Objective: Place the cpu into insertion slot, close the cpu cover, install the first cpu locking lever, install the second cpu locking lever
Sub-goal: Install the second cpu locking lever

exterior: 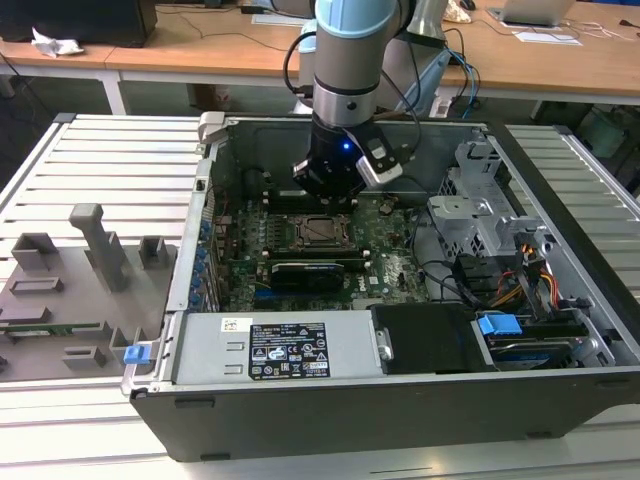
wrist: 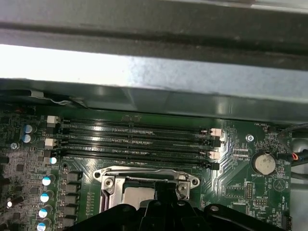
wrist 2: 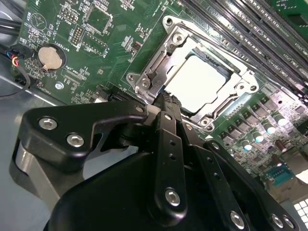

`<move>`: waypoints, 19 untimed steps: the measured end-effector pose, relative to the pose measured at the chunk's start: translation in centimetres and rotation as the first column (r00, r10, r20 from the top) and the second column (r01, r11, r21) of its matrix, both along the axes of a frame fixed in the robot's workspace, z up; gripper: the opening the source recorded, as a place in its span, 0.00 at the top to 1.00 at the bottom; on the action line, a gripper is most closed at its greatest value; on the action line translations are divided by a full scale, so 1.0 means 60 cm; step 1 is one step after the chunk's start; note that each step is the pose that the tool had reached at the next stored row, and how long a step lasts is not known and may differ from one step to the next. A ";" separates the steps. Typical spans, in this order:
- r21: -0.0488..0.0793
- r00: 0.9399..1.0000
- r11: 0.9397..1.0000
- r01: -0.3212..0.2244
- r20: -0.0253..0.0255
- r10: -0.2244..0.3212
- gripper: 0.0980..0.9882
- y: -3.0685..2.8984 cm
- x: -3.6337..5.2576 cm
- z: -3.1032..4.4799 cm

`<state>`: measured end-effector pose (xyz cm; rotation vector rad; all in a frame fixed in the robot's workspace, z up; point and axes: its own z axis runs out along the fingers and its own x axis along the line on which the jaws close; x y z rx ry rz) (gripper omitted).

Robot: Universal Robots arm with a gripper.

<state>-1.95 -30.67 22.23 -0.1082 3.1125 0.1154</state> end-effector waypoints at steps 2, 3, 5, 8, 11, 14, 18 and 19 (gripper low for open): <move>-0.003 1.000 1.000 0.000 0.000 0.000 0.99 0.0000 0.000 0.005; -0.004 1.000 1.000 0.000 0.000 0.000 0.99 0.0000 0.000 0.007; -0.011 1.000 1.000 0.000 0.000 0.000 0.99 0.0000 0.000 0.012; -0.018 1.000 1.000 0.000 0.000 0.000 0.99 0.0001 0.000 0.019; -0.021 1.000 1.000 0.000 0.000 0.000 0.99 -0.0001 0.000 0.019; -0.021 1.000 1.000 0.000 0.000 0.000 0.99 -0.0039 0.000 0.020; -0.021 1.000 1.000 0.000 0.000 0.000 0.99 -0.0118 0.000 0.020; -0.021 1.000 1.000 0.000 0.000 0.000 0.99 -0.0136 0.000 0.020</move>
